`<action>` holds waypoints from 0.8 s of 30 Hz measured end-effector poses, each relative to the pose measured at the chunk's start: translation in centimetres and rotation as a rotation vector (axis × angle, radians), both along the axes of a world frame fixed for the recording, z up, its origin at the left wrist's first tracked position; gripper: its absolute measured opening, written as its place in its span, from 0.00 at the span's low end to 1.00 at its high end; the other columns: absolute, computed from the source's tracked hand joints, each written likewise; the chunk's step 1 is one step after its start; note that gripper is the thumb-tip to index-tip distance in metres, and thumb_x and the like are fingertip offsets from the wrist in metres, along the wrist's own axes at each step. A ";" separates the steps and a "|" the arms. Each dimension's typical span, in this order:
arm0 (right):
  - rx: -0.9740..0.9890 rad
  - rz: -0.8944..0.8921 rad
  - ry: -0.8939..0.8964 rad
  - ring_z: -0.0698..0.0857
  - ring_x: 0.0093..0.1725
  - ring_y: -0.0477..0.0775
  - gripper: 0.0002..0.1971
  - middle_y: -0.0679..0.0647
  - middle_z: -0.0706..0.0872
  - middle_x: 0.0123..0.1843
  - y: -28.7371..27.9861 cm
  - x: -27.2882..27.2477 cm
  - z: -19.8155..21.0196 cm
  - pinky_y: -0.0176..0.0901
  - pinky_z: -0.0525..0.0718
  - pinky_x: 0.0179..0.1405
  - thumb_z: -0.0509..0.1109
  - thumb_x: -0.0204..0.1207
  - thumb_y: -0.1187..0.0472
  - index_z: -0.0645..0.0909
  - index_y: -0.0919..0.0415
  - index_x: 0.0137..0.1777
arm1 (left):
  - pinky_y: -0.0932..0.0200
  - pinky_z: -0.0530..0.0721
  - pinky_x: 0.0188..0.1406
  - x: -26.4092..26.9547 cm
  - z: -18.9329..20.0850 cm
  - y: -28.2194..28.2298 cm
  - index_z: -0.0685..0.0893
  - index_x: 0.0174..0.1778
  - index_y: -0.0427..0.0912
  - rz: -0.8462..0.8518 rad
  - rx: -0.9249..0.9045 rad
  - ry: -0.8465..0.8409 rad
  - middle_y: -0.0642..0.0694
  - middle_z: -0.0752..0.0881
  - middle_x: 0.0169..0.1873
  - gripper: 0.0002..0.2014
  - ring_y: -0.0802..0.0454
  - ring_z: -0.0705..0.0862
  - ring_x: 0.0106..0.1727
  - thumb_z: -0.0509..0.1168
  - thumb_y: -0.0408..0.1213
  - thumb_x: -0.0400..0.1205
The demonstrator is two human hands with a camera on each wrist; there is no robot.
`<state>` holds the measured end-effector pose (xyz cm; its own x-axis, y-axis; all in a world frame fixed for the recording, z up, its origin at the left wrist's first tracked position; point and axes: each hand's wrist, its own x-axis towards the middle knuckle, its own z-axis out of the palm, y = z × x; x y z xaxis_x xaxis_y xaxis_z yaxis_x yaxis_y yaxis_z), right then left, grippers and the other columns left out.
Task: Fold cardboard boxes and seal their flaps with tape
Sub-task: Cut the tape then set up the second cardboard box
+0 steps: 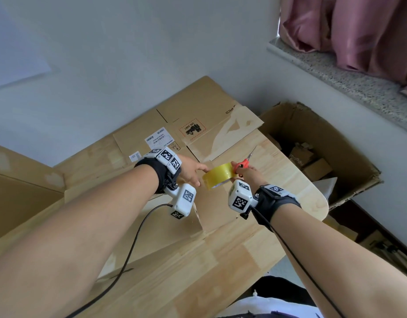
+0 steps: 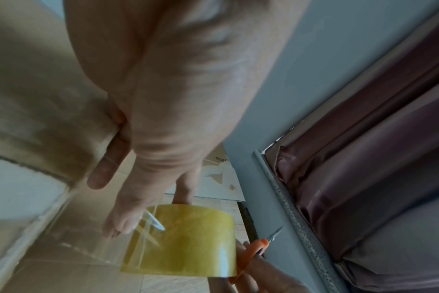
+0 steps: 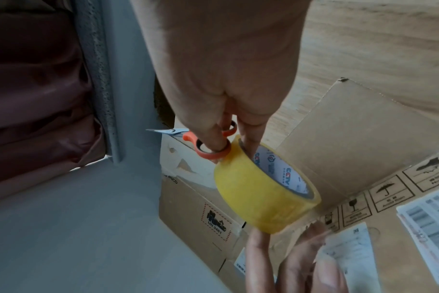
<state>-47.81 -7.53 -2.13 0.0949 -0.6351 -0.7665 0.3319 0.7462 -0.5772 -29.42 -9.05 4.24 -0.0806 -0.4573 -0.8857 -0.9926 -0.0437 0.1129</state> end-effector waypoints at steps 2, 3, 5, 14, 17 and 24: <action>-0.010 0.002 -0.012 0.85 0.22 0.49 0.19 0.54 0.85 0.48 0.2 0.1 0.1 0.32 0.78 0.13 0.61 0.80 0.75 0.75 0.68 0.71 | 0.58 0.81 0.43 0.2 -0.1 -0.2 0.57 0.81 0.59 0.024 0.028 0.003 0.46 0.82 0.67 0.33 0.48 0.82 0.57 0.66 0.41 0.82; -0.016 0.007 -0.027 0.86 0.26 0.50 0.19 0.54 0.85 0.48 0.3 0.2 0.3 0.32 0.78 0.14 0.61 0.80 0.76 0.75 0.68 0.71 | 0.55 0.82 0.50 0.3 -0.1 -0.3 0.57 0.81 0.58 0.019 0.050 -0.006 0.45 0.82 0.67 0.34 0.47 0.83 0.57 0.67 0.41 0.82; -0.034 0.003 -0.092 0.85 0.37 0.53 0.19 0.58 0.85 0.58 0.5 0.6 0.5 0.34 0.82 0.17 0.59 0.80 0.77 0.74 0.69 0.70 | 0.54 0.81 0.54 0.4 -0.2 -0.6 0.57 0.81 0.58 0.012 0.093 -0.027 0.46 0.84 0.63 0.36 0.48 0.83 0.55 0.68 0.40 0.81; -0.170 0.017 -0.090 0.83 0.46 0.55 0.09 0.60 0.82 0.58 0.6 0.2 0.2 0.43 0.90 0.35 0.59 0.81 0.76 0.72 0.61 0.47 | 0.55 0.82 0.59 -1.0 -0.2 -1.6 0.75 0.72 0.44 0.084 0.041 0.066 0.45 0.86 0.60 0.26 0.48 0.84 0.62 0.67 0.51 0.79; -0.180 0.045 -0.081 0.84 0.45 0.57 0.08 0.59 0.82 0.56 0.7 -0.3 0.2 0.43 0.90 0.37 0.60 0.82 0.74 0.73 0.61 0.47 | 0.59 0.81 0.51 -0.5 -0.6 -1.8 0.76 0.63 0.51 0.095 0.093 0.099 0.50 0.87 0.57 0.18 0.49 0.83 0.63 0.66 0.52 0.80; -0.174 0.156 0.048 0.86 0.37 0.55 0.05 0.58 0.86 0.50 0.3 -3.2 1.5 0.37 0.89 0.33 0.65 0.82 0.64 0.79 0.62 0.54 | 0.63 0.82 0.44 -0.1 -0.7 -1.8 0.79 0.65 0.45 0.245 0.109 0.239 0.50 0.89 0.48 0.15 0.50 0.84 0.55 0.66 0.42 0.83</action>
